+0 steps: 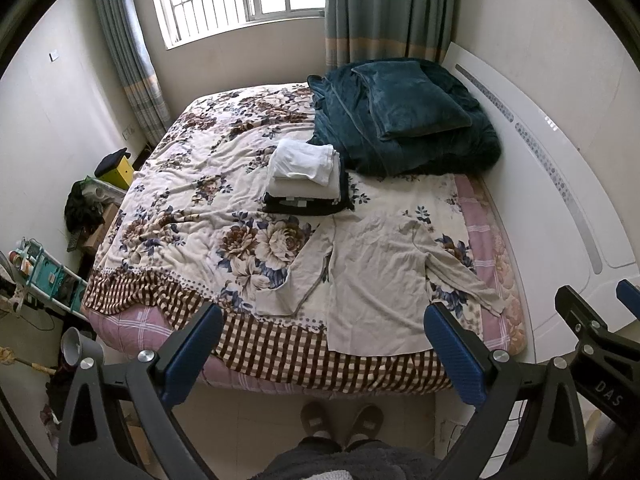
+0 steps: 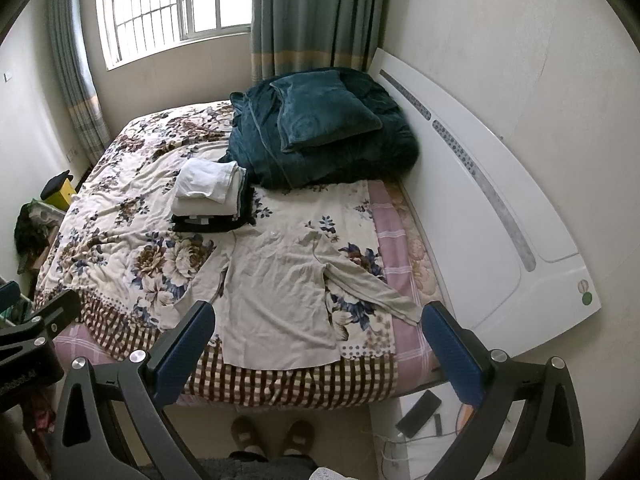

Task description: Fold small clothes

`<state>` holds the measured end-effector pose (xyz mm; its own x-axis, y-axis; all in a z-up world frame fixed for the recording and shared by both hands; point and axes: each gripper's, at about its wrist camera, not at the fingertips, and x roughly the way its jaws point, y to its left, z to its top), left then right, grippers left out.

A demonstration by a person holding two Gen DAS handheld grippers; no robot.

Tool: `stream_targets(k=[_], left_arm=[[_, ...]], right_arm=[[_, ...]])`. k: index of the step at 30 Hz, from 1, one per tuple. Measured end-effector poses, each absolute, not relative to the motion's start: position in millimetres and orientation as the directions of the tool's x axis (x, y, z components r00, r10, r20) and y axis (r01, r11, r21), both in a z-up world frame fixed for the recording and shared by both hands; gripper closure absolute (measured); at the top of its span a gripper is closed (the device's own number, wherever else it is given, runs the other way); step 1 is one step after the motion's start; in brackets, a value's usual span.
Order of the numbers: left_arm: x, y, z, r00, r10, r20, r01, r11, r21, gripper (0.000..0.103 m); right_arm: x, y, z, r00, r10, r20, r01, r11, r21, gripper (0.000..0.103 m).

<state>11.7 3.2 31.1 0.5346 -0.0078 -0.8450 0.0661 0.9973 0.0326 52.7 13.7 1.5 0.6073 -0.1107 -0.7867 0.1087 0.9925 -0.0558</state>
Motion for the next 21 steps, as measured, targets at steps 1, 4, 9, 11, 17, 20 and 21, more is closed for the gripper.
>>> stream_targets(k=[1,4,9,11,17,20,21], left_arm=[[12,4,33,0.535,-0.009,-0.845,0.066,0.997,0.031,0.0],[12,4,32,0.535,-0.01,-0.845,0.068,0.997,0.032,0.0],[13,5,34,0.536,-0.012,-0.844,0.068,0.997,0.029,0.0],[10,4,31,0.538,-0.013,-0.843,0.07,0.997,0.029,0.0],[28,6,43,0.544,-0.02,-0.839,0.071,0.997,0.023,0.0],[28,6,43,0.545,-0.021,-0.838,0.072,0.997,0.022,0.0],[29,6,44,0.545,-0.022,-0.838,0.074,0.997,0.022,0.0]], right_arm=[[53,14,2,0.608,-0.111,-0.786,0.108,0.993,-0.057,0.0],[52,15,2,0.607,-0.112,-0.787,0.109,0.992,-0.057,0.0],[52,16,2,0.608,-0.113,-0.786,0.109,0.992,-0.058,0.0],[53,16,3,0.609,-0.113,-0.785,0.108,0.992,-0.059,0.0],[57,20,11,0.615,-0.112,-0.781,0.105,0.993,-0.06,0.0],[62,27,17,0.619,-0.113,-0.777,0.102,0.993,-0.063,0.0],[62,29,17,0.619,-0.114,-0.777,0.102,0.993,-0.064,0.0]])
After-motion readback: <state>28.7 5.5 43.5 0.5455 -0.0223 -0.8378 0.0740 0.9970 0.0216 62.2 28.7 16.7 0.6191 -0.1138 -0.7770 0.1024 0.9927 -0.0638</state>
